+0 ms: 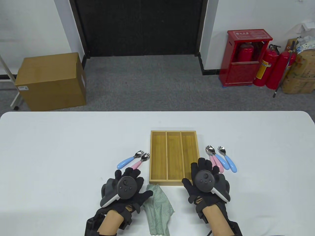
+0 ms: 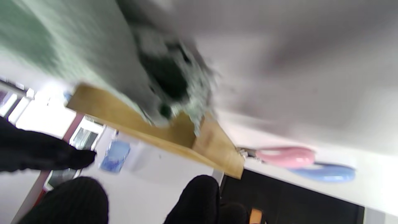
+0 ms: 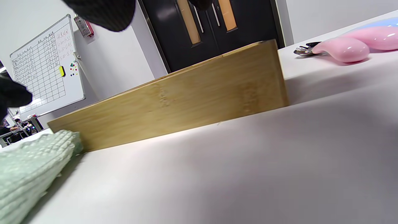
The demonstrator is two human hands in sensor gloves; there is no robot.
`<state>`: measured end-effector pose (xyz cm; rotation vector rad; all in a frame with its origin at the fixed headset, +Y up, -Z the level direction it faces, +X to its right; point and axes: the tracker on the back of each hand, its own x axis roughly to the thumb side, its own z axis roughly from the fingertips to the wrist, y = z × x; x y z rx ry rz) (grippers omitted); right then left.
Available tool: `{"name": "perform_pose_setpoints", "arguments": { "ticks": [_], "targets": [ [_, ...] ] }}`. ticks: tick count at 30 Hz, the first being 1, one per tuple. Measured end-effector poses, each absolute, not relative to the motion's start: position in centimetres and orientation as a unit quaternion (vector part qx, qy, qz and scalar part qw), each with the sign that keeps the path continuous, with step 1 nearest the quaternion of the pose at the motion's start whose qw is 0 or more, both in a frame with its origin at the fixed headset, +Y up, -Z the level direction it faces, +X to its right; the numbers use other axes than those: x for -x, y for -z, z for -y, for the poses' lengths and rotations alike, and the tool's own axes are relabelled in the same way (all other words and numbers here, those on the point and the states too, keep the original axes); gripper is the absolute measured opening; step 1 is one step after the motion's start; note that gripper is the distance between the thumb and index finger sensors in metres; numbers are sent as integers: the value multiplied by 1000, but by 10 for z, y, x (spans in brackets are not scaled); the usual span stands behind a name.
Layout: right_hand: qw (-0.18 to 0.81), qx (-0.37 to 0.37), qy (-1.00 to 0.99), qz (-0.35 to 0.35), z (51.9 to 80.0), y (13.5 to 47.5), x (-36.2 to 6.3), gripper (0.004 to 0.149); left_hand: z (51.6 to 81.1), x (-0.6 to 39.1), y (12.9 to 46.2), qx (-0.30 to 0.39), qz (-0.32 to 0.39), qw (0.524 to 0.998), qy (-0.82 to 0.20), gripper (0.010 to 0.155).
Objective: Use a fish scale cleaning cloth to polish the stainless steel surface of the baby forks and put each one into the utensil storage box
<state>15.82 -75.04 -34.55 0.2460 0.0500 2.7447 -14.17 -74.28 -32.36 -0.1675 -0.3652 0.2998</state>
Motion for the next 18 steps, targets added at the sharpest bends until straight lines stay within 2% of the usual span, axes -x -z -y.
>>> {"name": "perform_pose_setpoints", "arguments": {
  "ticks": [5,10,14,18],
  "targets": [
    [195,-83,-977,-17,750,345,-160,78,756,116,315,126,179,972,-85,83],
    [196,-80,-977,-19,750,345,-161,77,763,102,313,109,185,976,-45,86],
    [197,-78,-977,-22,750,345,-161,77,769,98,313,125,180,976,-11,86],
    [196,-76,-977,-24,750,345,-161,77,773,97,315,134,180,974,-22,83]
  ]
}}
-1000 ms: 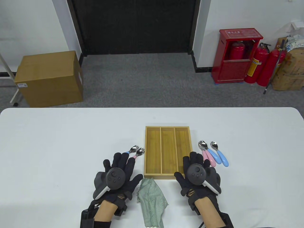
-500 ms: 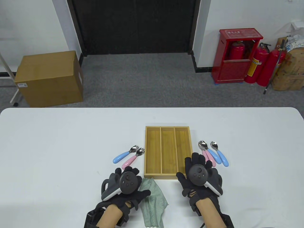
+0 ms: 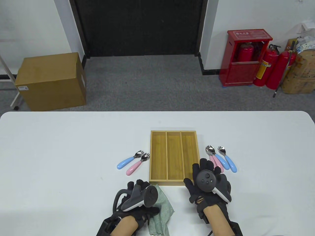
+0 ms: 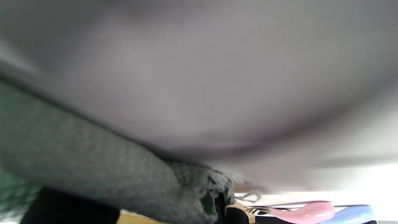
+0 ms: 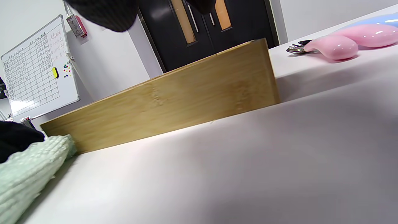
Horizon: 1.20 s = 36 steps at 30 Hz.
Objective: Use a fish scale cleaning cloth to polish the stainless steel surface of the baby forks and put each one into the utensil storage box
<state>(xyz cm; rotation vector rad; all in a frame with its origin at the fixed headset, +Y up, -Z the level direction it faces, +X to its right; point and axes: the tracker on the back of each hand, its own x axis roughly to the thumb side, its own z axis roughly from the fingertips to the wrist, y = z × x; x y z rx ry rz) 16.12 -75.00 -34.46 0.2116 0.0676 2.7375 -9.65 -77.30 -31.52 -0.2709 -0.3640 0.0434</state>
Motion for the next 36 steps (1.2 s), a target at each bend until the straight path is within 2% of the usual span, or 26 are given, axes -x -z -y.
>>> {"name": "perform_pose_setpoints", "arguments": {
  "ticks": [6,9,13,24,29,36],
  "targets": [
    [196,-73,-978,-27,751,345,-162,77,774,96,316,136,181,972,-58,57],
    [197,-72,-978,-27,750,345,-162,77,771,98,316,126,181,973,-63,50],
    [202,-66,-977,-27,750,346,-164,76,760,108,318,101,175,974,-98,47],
    [224,-25,-974,-7,743,357,-192,75,725,148,319,-22,148,960,-238,45],
    [260,52,-964,29,732,381,-230,72,717,156,318,-60,154,953,-255,45],
    [292,203,-935,14,736,410,-279,65,714,162,319,-67,156,944,-284,46]
  ]
}}
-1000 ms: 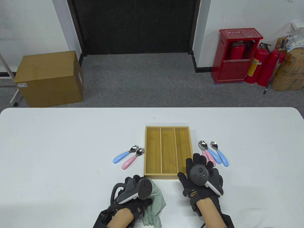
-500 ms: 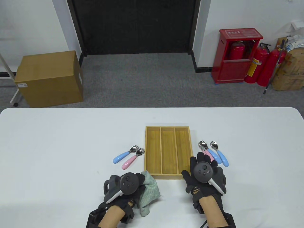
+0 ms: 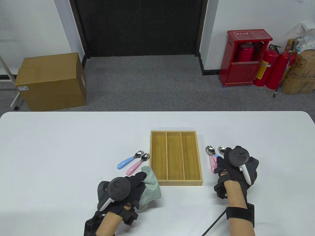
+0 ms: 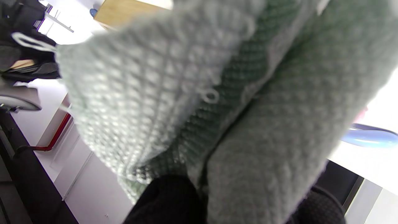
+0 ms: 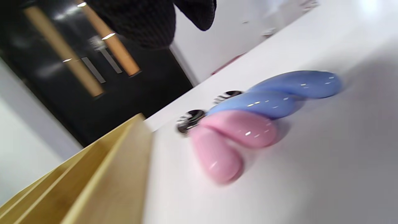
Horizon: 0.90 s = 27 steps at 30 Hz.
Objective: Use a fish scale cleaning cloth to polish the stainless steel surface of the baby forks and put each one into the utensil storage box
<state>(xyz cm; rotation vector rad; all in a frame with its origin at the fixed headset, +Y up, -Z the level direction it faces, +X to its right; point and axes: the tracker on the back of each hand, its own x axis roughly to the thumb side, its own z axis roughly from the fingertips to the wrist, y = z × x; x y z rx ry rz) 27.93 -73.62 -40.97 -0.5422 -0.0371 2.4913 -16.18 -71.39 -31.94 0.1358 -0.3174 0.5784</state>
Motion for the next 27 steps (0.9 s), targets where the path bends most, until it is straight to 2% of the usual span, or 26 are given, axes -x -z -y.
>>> {"name": "perform_pose_setpoints", "arguments": {
  "ticks": [6,10,19,25,27],
  "targets": [
    [296,274,-914,-46,766,420,-305,60,715,168,321,-71,153,940,-296,45],
    [293,283,-910,-76,776,421,-313,57,717,173,322,-74,148,940,-300,43],
    [342,279,-892,-96,786,425,-322,56,722,182,322,-72,133,934,-324,44],
    [409,276,-868,-48,777,417,-330,49,728,188,327,-61,117,924,-359,44],
    [432,249,-867,-2,764,412,-327,48,731,191,328,-53,106,915,-385,44]
  ]
}}
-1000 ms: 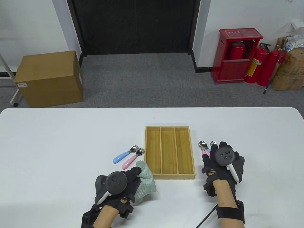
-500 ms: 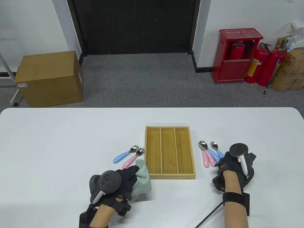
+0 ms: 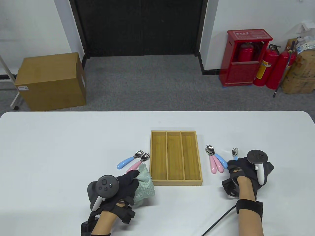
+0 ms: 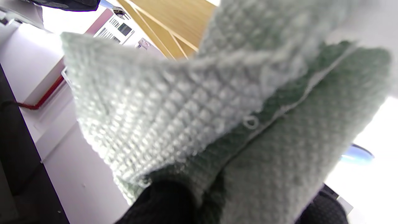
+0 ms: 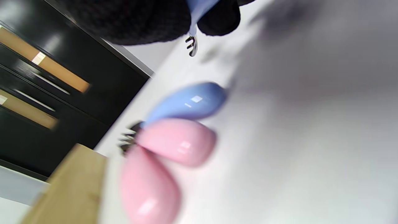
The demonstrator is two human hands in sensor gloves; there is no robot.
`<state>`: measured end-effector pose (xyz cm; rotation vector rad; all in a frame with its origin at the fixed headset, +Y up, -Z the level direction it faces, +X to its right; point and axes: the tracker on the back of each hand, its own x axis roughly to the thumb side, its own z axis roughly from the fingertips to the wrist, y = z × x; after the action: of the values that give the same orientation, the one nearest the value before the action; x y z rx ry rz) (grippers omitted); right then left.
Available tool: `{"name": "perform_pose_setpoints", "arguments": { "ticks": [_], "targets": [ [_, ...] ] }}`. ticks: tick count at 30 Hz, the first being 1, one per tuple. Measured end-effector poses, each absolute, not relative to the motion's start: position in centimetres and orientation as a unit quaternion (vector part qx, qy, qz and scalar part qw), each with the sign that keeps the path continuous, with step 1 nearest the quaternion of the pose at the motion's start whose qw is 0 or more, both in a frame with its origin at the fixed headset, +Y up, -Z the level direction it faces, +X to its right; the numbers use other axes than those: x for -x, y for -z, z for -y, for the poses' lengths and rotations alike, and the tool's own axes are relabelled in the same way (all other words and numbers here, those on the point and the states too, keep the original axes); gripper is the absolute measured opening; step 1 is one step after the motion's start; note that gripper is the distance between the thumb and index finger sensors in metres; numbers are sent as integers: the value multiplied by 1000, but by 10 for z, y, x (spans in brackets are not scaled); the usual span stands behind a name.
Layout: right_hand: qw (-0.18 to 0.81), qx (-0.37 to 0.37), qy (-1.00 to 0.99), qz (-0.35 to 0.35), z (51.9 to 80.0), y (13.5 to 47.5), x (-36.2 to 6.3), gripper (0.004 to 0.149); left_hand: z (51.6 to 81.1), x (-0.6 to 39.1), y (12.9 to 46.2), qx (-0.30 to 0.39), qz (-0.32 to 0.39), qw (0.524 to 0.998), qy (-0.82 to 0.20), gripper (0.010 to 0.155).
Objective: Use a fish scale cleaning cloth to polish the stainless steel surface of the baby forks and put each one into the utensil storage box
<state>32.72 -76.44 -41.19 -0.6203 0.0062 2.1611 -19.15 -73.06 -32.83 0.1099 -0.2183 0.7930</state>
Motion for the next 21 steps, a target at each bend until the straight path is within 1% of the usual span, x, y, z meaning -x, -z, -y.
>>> {"name": "perform_pose_setpoints", "arguments": {
  "ticks": [1,3,5,7,12,14,17,19,21],
  "targets": [
    [436,237,-868,15,759,410,-325,47,732,193,329,-52,102,911,-395,44],
    [450,189,-871,58,745,405,-312,47,735,196,330,-47,91,901,-422,44],
    [469,118,-869,102,729,398,-290,46,738,200,331,-43,79,886,-454,44],
    [496,55,-859,116,717,391,-265,46,741,203,331,-36,71,876,-477,45],
    [588,-59,-802,92,697,362,-191,46,747,209,333,-24,54,850,-523,45],
    [599,-97,-791,80,695,351,-165,46,750,210,334,-17,49,838,-543,45],
    [612,-138,-777,57,706,336,-128,45,754,212,335,-10,38,818,-574,45],
    [608,-160,-778,14,714,330,-111,45,755,213,335,-9,34,808,-588,45],
    [598,-174,-783,-4,721,324,-98,45,756,214,334,-10,32,798,-601,45]
  ]
}}
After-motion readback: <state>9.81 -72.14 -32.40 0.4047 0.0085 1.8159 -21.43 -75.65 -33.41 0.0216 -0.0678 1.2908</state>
